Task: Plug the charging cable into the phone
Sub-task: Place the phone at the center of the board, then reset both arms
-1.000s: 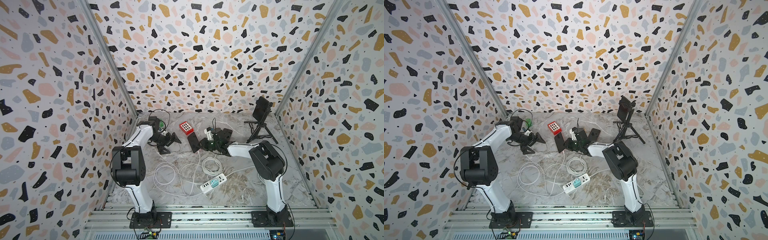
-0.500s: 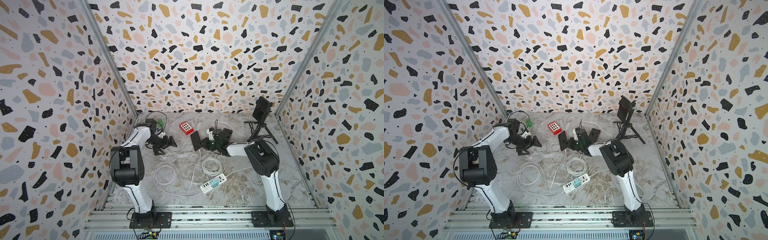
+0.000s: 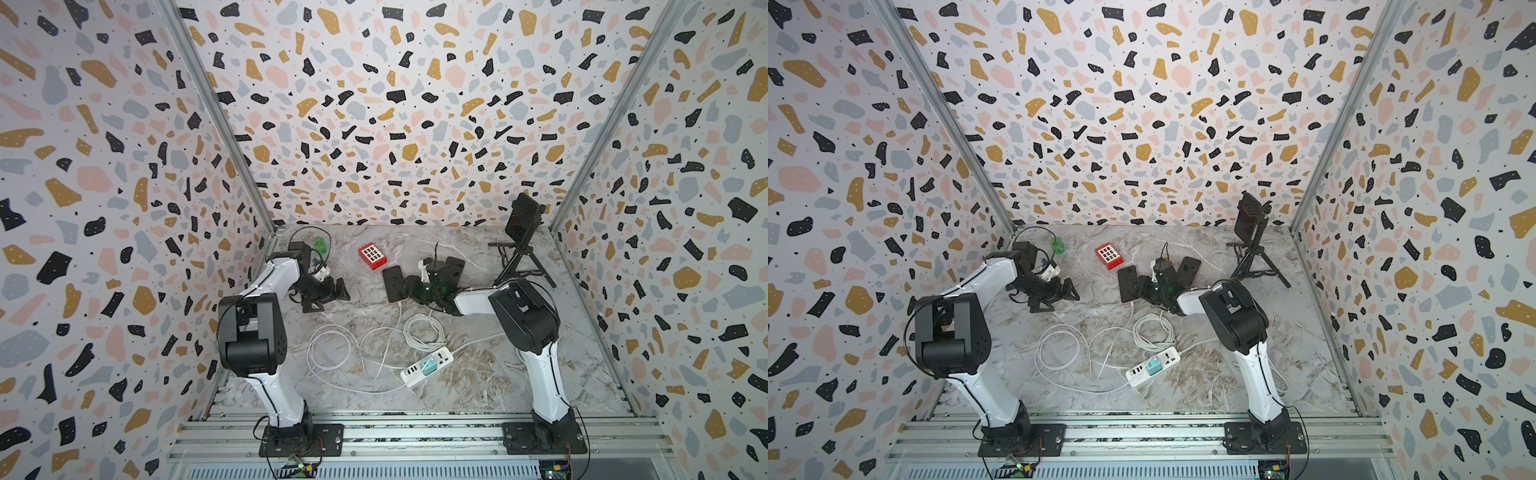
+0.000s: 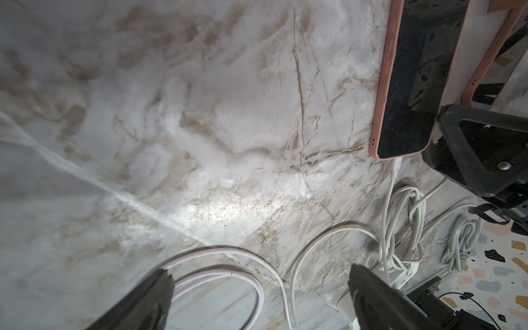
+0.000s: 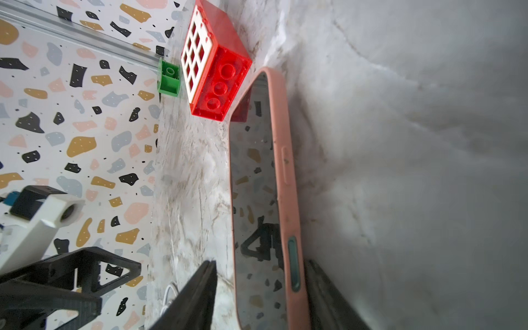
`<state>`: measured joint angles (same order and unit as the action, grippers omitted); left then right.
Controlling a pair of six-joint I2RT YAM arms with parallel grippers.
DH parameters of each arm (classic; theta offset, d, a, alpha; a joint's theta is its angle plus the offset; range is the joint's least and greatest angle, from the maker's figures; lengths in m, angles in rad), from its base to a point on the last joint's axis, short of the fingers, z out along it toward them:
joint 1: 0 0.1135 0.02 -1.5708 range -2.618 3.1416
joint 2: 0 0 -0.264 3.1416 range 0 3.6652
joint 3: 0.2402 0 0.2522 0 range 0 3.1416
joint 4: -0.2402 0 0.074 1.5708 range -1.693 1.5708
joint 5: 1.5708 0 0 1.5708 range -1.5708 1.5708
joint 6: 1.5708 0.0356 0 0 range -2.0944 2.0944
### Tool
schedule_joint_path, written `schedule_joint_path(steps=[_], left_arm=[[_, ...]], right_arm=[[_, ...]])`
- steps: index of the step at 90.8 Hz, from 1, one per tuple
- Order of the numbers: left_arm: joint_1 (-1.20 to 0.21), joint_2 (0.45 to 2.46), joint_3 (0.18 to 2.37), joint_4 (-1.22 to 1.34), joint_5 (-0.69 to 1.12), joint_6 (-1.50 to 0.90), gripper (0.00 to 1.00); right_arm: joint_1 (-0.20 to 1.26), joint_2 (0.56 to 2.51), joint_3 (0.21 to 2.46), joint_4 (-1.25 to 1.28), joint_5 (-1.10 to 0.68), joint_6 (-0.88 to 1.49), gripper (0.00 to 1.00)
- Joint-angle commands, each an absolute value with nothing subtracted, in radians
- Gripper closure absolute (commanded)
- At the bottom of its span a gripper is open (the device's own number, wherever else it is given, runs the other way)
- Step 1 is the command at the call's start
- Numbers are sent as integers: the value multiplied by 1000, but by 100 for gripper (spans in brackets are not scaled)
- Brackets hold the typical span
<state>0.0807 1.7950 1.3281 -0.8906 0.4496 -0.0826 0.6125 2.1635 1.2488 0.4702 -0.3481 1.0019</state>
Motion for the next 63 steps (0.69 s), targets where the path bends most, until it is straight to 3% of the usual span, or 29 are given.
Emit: schedule_joint_path(steps=[1,10,13,15,18,38,50,63], left_arm=[[100,1747,1298,-853,435,-4,0],[109,1712,1257,-810,412,27,0],[111,1696,1241,-790,405,40,0],[112,1684,1228,-773,396,51,0],[112,1667,1209,-750,383,64,0],[112,1508,1022,-524,363,120,0],[111,1448,928,-393,342,82,0],[106,1320,708,-44,307,61,0]], right_arm=[[607,2056,1240,360,-288,919,39],[606,1985,1256,222,-222,823,29],[606,1960,1261,175,-199,784,20],[606,1942,1264,142,-185,761,7],[606,1914,1270,99,-161,721,1],[607,1636,1234,-131,15,445,0],[604,1411,1087,-138,130,243,0],[587,1165,874,-108,273,26,0]])
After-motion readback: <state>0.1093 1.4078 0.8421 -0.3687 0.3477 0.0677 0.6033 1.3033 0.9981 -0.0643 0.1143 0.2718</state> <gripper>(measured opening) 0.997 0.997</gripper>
